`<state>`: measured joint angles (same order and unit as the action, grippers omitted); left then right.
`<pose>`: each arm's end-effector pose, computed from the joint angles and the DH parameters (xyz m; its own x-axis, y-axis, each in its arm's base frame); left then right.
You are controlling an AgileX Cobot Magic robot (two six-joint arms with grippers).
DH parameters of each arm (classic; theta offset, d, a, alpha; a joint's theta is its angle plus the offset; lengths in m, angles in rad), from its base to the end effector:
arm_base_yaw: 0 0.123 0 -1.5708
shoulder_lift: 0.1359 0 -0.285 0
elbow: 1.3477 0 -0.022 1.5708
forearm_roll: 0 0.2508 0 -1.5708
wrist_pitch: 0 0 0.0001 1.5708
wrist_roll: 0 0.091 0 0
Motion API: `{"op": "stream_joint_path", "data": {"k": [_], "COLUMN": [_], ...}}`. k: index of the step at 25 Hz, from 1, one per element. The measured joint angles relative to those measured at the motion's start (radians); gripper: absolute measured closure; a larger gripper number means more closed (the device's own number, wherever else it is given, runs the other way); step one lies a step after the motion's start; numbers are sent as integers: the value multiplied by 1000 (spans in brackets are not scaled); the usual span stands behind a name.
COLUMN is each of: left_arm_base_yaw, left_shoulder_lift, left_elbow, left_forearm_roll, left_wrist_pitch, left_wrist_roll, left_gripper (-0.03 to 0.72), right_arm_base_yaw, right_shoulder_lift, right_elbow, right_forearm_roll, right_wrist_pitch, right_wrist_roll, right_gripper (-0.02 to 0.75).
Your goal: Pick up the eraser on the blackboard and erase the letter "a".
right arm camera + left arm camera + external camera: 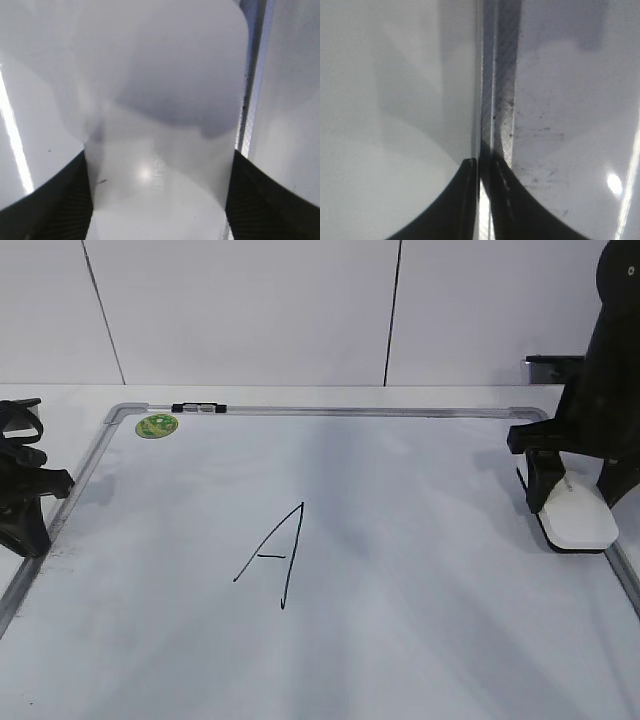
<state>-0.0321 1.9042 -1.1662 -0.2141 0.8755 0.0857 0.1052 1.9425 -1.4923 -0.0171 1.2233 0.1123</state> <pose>0.3460 -0.0260 0.1531 -0.9987 -0.0199 -0.0472 -0.0119 0.9861 -0.1656 0.3774 0.0384 0.2126 -0.9999 0.0013 0.0137 0.0010 0.9998 -0.0176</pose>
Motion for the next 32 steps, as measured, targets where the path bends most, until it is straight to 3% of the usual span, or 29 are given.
{"op": "stream_joint_path", "data": {"k": [9,32], "left_arm_base_yaw": [0,0], "left_shoulder_lift": [0,0], "left_elbow": [0,0], "left_forearm_roll": [-2,-6], "left_wrist_pitch": [-1,-13], "left_wrist_roll": [0,0], "left_gripper": [612,610], "right_arm_base_yaw": [-51,-53], "right_shoulder_lift": [40,44], "right_elbow": [0,0], "right_forearm_roll": [-5,4], "right_wrist_pitch": [-16,-59], "right_wrist_roll": [-2,-2], "right_gripper": [179,179]}}
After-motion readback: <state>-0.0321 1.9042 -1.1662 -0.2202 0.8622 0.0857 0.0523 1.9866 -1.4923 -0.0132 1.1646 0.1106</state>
